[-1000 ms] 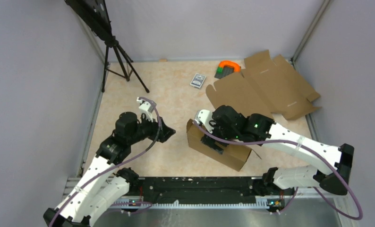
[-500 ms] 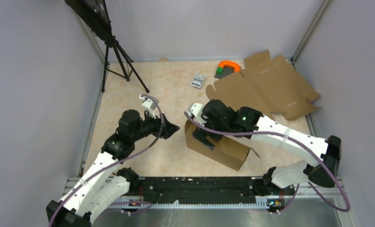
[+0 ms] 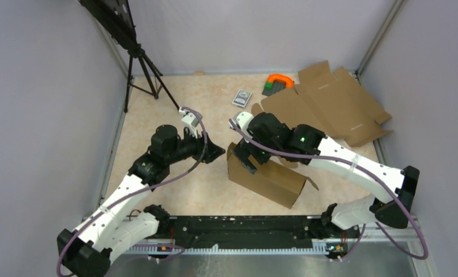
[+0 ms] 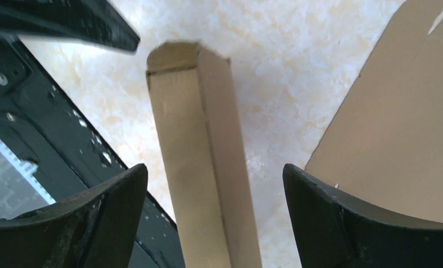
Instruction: Fold the paper box
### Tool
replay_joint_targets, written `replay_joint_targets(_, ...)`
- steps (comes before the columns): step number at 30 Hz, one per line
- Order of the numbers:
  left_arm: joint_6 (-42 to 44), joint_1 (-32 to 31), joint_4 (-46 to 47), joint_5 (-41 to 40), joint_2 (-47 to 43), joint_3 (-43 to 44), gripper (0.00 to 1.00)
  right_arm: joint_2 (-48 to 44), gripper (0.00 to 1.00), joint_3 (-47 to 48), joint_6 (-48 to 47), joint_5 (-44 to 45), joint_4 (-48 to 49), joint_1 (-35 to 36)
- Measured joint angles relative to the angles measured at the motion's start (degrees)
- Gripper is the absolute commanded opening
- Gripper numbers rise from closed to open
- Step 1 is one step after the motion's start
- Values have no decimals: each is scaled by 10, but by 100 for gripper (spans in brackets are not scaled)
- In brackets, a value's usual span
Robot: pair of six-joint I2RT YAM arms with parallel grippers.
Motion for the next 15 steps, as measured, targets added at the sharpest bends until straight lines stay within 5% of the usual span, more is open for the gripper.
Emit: replay_joint_targets(15, -27, -15, 28, -4, 4, -2, 51, 88, 88, 187, 320, 188, -95, 30)
